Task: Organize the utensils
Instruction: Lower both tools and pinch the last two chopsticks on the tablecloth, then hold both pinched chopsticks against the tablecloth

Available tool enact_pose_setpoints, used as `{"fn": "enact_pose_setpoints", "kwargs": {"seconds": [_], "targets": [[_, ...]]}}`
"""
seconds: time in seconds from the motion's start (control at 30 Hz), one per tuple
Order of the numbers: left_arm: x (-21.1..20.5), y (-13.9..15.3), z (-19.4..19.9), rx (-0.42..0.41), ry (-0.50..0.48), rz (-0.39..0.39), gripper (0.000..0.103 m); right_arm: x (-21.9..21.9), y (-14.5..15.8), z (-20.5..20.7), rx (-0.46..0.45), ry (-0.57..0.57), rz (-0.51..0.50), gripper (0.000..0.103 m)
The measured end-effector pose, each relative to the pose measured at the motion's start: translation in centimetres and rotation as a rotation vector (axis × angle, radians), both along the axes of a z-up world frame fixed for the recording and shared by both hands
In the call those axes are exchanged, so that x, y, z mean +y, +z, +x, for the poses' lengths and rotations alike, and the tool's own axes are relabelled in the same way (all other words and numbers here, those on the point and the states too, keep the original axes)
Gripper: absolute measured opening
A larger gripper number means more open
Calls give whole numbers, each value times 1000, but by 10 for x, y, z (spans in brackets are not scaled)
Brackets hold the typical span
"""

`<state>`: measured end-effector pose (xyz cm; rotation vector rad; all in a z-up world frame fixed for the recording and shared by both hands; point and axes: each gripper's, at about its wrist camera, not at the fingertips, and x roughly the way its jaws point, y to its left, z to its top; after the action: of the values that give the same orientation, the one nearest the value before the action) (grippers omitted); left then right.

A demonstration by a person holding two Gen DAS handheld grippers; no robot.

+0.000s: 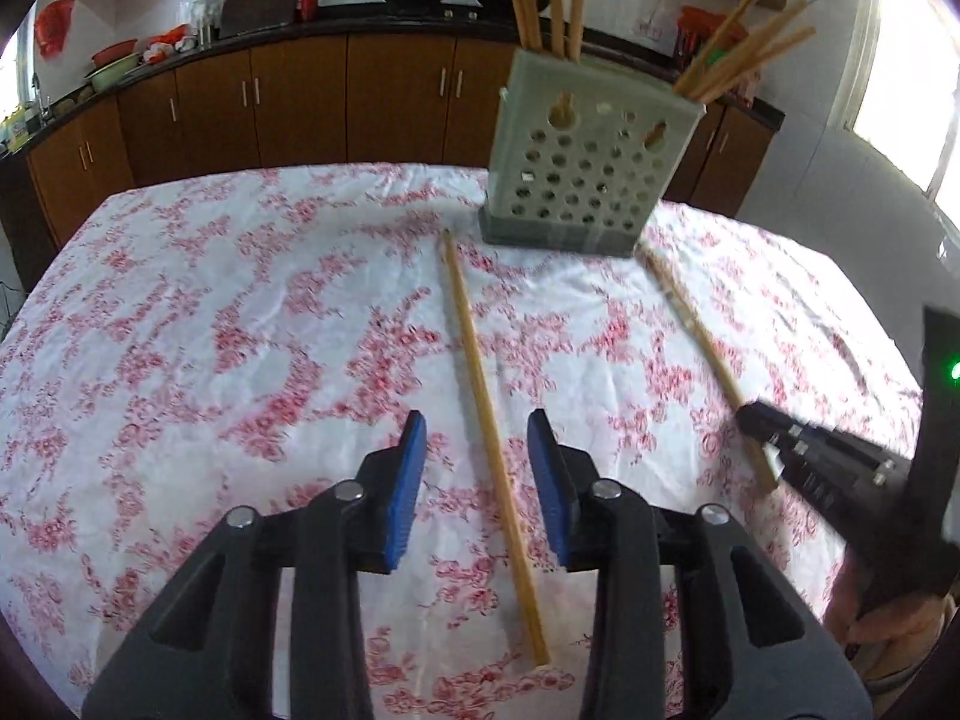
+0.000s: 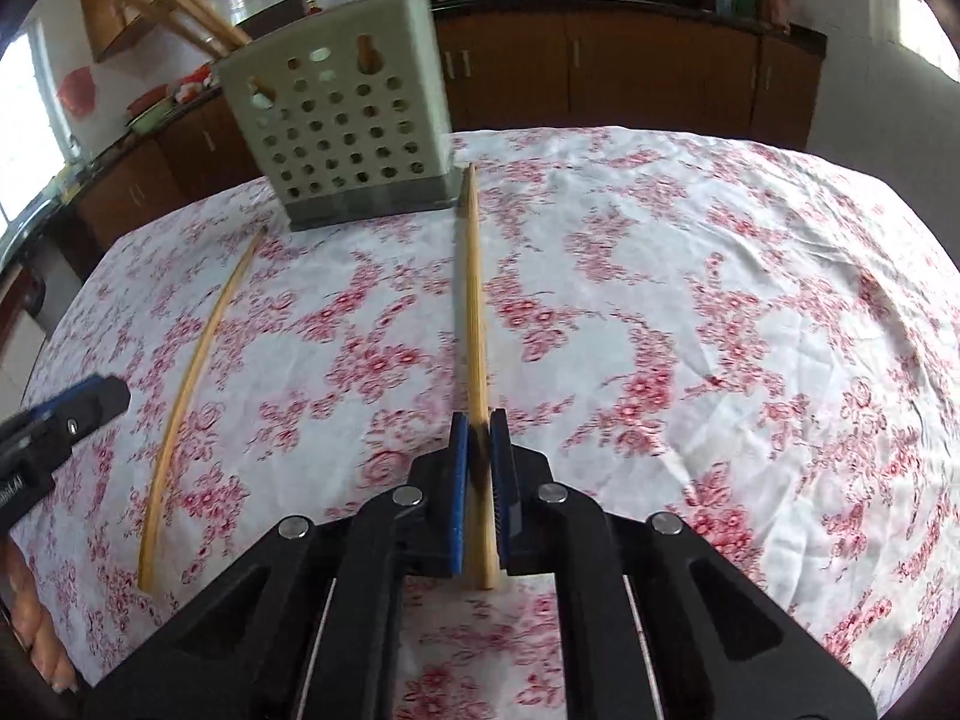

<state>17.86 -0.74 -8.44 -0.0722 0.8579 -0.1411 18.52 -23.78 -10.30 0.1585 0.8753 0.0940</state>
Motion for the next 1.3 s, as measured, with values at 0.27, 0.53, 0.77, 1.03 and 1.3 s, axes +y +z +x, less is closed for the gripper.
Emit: {"fn": "enact_pose_setpoints", "kwargs": {"seconds": [0.27, 0.53, 0.77, 1.03, 1.3], "targets": [[-23, -23, 10, 44, 12, 105, 13, -14, -1, -6, -7, 2, -6, 8], [19, -21, 45, 42, 100, 116, 8, -7, -2, 6, -26, 9, -47, 8], [51, -22, 61, 31, 152, 108, 15, -8, -2, 24, -26, -16, -107, 8], [51, -26, 66, 31, 136, 91, 19, -11, -3, 22, -24, -17, -91, 9], [50, -26, 66, 31, 137, 92, 19, -14, -4, 22, -24, -16, -81, 9]]}}
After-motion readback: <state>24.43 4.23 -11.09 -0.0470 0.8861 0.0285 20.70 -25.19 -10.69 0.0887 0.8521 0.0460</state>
